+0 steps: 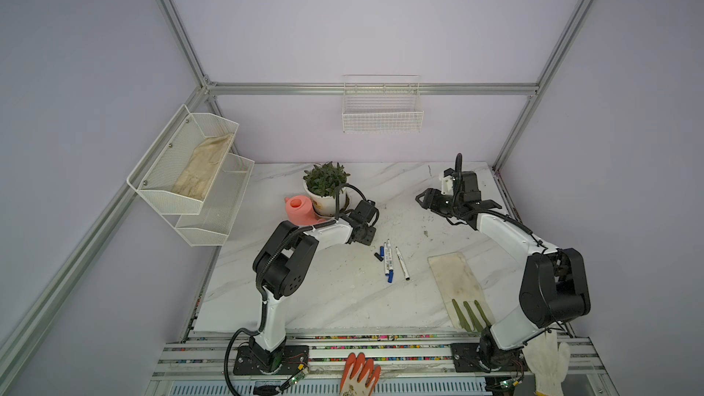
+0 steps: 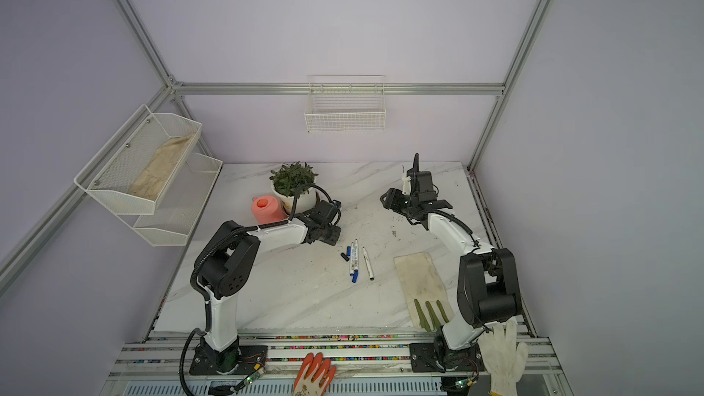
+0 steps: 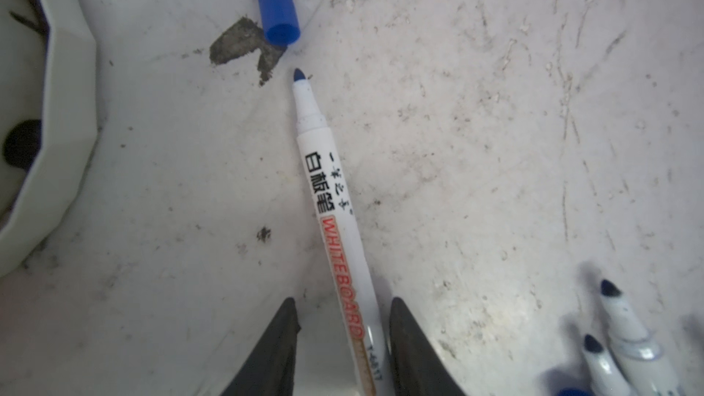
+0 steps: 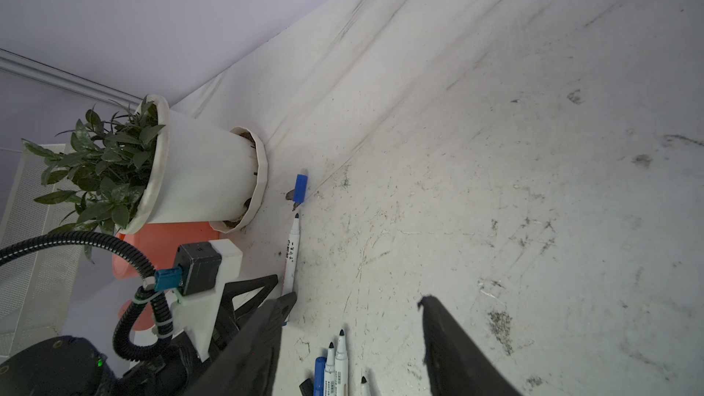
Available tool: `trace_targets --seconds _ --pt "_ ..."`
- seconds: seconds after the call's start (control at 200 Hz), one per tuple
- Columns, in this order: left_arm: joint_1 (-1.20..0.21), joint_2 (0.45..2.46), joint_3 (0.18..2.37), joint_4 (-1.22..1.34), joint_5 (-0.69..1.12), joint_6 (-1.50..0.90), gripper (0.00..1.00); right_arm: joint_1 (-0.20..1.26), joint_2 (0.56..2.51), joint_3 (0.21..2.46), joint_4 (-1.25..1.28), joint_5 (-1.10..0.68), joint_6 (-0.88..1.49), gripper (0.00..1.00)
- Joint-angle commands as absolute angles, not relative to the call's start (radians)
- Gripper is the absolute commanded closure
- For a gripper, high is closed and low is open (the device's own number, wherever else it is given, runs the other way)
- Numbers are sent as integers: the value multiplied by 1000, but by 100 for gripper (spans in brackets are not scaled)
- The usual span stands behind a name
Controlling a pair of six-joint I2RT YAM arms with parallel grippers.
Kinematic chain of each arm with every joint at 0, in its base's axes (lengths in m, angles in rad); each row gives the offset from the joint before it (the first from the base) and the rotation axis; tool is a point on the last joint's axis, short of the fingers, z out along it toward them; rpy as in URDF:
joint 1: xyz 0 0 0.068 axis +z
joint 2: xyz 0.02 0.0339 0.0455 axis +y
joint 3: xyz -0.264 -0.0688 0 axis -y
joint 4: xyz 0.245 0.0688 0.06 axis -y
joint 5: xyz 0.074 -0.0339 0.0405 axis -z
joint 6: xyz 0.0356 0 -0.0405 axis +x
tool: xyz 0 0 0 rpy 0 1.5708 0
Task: Insert pens into pen caps
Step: Pick up a pen from the center of the table.
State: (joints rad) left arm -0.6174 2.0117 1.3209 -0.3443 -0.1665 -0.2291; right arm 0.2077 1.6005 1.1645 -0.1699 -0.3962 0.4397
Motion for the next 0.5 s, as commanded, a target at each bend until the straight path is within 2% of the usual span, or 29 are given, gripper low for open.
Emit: trace_targets --seconds 0.0,0.125,0.255,0.495 --pt "-613 2007 1360 -436 -156 -291 72 210 1586 1172 -190 -382 434 39" --pt "-614 1987 1322 -430 -139 -317 88 210 1582 1171 -183 -381 439 39" --pt "-614 1901 1251 -349 -102 -313 100 212 1571 1156 -159 -410 445 40" --pt "-614 1643 1037 32 68 -313 100 299 1602 1179 -117 -509 425 40"
